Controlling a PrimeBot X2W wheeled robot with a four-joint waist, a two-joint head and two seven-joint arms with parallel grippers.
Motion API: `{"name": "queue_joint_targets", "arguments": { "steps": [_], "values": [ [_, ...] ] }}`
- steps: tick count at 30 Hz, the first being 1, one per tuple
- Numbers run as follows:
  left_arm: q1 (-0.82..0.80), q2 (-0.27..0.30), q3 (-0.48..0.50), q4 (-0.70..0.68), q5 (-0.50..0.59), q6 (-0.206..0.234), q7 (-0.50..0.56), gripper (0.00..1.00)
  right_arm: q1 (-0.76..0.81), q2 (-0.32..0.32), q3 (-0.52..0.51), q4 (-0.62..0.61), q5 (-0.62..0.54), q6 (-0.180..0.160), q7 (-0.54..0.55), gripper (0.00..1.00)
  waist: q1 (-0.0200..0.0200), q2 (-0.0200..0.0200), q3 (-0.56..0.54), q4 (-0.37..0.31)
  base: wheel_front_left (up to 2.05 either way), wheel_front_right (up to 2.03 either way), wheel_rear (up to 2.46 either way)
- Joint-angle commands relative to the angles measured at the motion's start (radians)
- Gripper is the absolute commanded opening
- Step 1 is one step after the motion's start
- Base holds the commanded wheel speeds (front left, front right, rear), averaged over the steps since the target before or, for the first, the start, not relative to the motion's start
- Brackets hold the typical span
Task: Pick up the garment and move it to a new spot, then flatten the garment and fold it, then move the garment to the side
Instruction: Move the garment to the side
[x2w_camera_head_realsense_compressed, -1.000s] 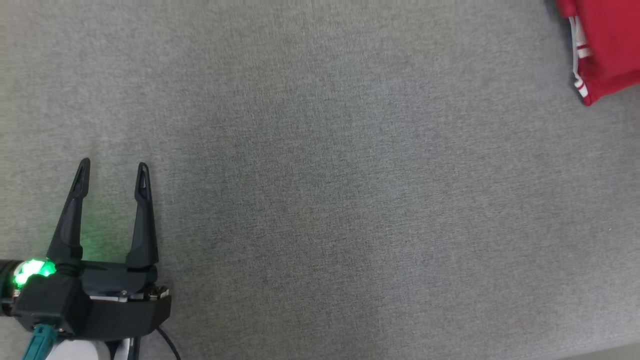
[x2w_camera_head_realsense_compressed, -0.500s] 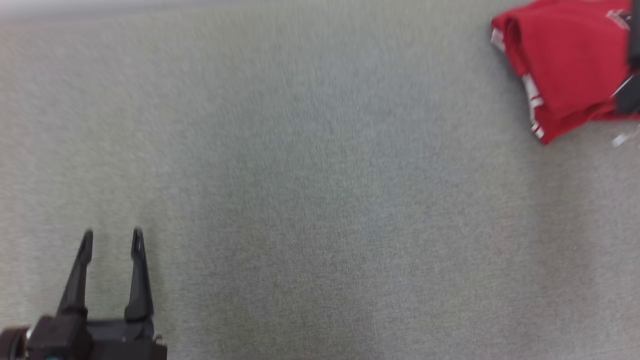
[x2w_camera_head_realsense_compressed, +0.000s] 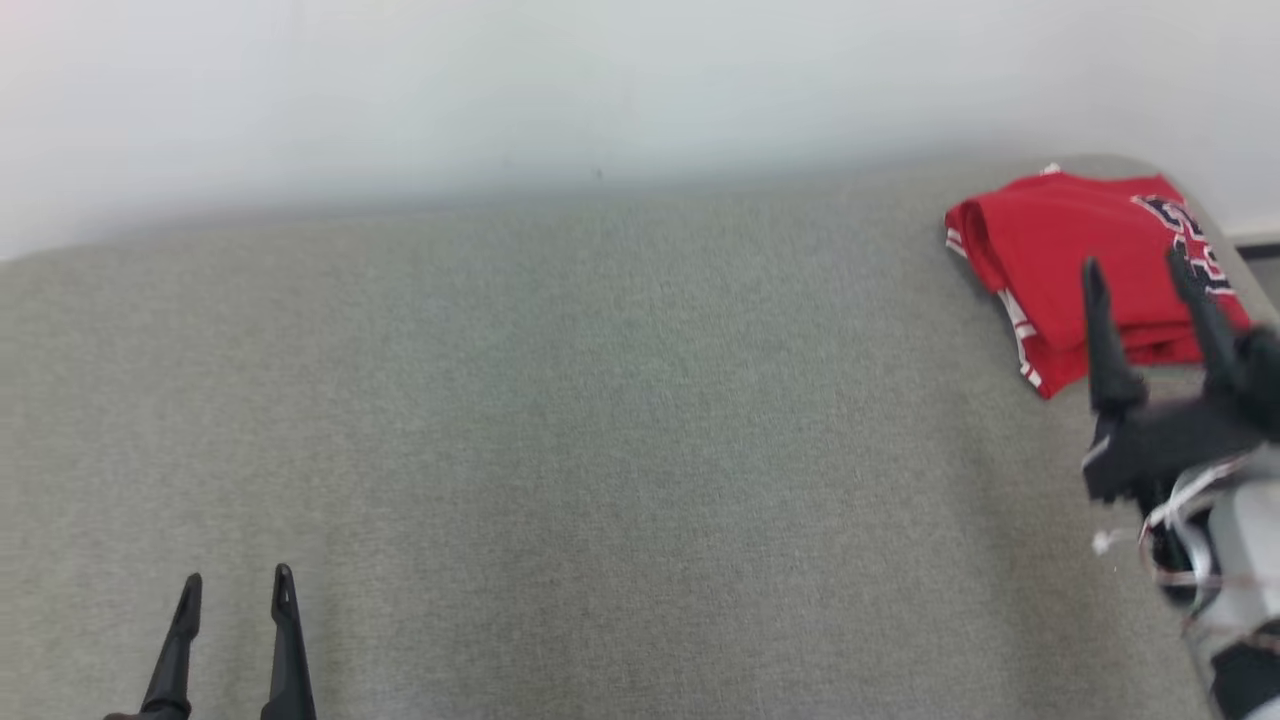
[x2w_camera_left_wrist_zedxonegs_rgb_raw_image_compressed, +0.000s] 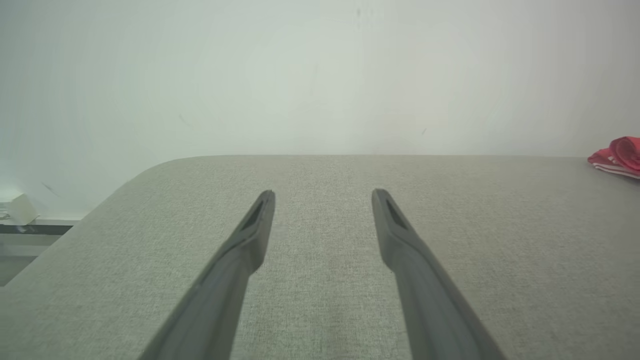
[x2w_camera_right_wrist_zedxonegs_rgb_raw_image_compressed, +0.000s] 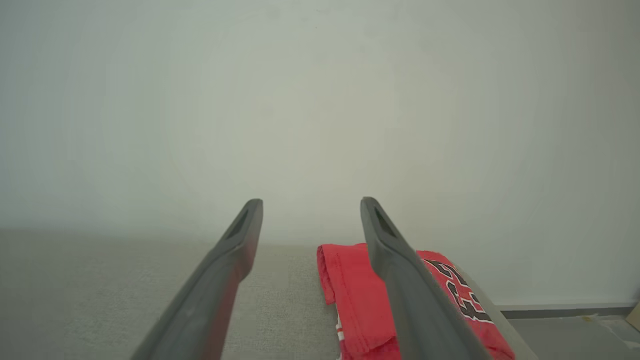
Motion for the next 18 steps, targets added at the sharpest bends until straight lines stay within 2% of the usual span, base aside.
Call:
{"name": "queue_joint_targets", "arguments": {
  "steps": [1,9,18],
  "values": [
    [0.016,-0.003,0.001,0.006,-0.002,-0.002,-0.002,1.0,0.038,0.014,-0.007,-0.012,0.009,-0.003,0.002,1.0,0.0004,0.0003,-0.058,0.037,0.0,0.0,0.0],
    [0.039,-0.015,-0.001,0.027,0.002,-0.011,-0.002,1.0,0.311,0.124,-0.11,-0.171,-0.009,-0.003,0.021,1.0,0.0004,0.0003,-0.098,0.065,0.0,0.0,0.0],
    [0.039,-0.016,0.007,0.044,0.006,-0.018,-0.003,1.0,0.514,0.238,-0.151,-0.342,-0.041,-0.003,0.052,1.0,0.0004,0.0003,-0.116,0.084,0.0,0.0,0.0]
  ]
}}
